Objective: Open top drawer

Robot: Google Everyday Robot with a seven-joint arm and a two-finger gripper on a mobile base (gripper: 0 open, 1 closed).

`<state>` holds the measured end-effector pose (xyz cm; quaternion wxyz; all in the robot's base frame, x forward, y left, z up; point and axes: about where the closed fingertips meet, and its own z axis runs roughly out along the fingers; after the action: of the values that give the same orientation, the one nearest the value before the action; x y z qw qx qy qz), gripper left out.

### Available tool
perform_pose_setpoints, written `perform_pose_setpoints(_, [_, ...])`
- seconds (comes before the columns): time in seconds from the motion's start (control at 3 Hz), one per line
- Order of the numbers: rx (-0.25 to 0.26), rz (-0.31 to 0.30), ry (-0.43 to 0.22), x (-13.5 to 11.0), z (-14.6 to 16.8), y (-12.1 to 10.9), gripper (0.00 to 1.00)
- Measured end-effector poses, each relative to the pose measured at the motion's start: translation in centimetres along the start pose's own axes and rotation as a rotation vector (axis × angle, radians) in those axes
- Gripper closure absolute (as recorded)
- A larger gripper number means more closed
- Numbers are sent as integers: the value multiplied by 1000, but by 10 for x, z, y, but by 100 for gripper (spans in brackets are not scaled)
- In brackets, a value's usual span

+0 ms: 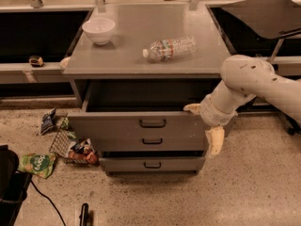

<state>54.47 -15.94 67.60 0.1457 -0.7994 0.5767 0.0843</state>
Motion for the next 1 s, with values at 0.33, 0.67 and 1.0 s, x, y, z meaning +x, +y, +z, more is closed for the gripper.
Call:
perform_pose_setpoints(0.33, [-56, 15, -27, -10, -2, 30, 18])
perform_pose_setpoints(0.67, [-83, 26, -43, -14, -6, 49, 42])
perform_pose_setpoints(1.0, [-86, 30, -43, -15, -12, 58, 65])
